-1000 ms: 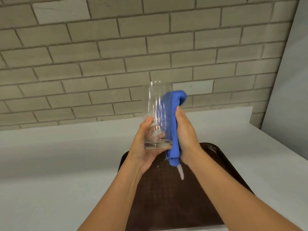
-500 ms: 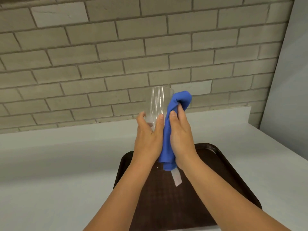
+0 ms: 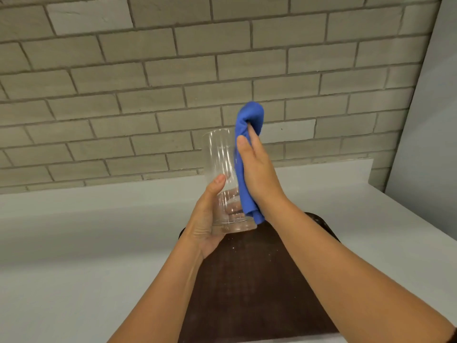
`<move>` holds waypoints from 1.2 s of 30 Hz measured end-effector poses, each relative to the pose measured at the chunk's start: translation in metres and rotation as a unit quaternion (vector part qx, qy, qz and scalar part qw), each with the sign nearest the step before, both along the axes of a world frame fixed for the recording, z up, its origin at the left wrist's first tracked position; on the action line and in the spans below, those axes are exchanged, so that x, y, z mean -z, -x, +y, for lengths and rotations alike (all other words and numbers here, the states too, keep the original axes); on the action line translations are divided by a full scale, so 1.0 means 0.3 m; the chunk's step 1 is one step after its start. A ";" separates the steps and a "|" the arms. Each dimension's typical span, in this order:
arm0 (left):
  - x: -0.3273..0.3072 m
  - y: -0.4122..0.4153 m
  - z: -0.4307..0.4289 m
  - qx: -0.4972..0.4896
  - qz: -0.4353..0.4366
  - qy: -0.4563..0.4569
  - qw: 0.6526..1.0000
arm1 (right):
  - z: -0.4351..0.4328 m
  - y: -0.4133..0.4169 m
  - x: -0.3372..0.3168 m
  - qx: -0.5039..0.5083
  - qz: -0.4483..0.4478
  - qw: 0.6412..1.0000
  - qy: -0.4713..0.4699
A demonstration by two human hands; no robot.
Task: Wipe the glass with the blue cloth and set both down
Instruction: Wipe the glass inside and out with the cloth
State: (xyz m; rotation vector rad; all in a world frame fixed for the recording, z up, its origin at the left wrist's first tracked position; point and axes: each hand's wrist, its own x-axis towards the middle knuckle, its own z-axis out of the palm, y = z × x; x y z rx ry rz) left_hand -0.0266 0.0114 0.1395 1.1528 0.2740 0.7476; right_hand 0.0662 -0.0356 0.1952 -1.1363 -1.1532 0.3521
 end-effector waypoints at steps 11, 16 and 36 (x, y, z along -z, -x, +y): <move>0.054 0.002 0.026 -0.025 -0.018 0.094 0.995 | -0.116 0.138 0.168 0.050 -0.231 0.972 0.021; 0.018 -0.017 0.010 0.052 -0.108 0.115 0.986 | -0.030 0.055 0.039 0.071 -0.276 0.958 0.040; 0.022 -0.026 0.020 0.004 -0.031 0.086 0.996 | 0.011 0.015 0.021 0.023 -0.184 0.979 0.088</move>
